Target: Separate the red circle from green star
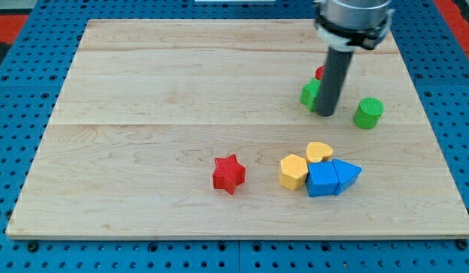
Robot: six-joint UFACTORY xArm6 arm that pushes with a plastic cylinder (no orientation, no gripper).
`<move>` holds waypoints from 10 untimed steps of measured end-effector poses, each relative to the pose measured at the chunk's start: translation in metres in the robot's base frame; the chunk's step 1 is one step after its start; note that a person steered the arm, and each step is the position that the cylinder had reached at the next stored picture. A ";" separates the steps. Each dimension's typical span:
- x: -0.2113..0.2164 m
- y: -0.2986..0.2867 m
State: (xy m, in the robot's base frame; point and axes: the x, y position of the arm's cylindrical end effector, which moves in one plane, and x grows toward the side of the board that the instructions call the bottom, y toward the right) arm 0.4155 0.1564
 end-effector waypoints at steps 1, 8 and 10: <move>-0.022 0.044; -0.090 -0.115; -0.127 -0.118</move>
State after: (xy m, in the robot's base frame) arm 0.2888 0.0382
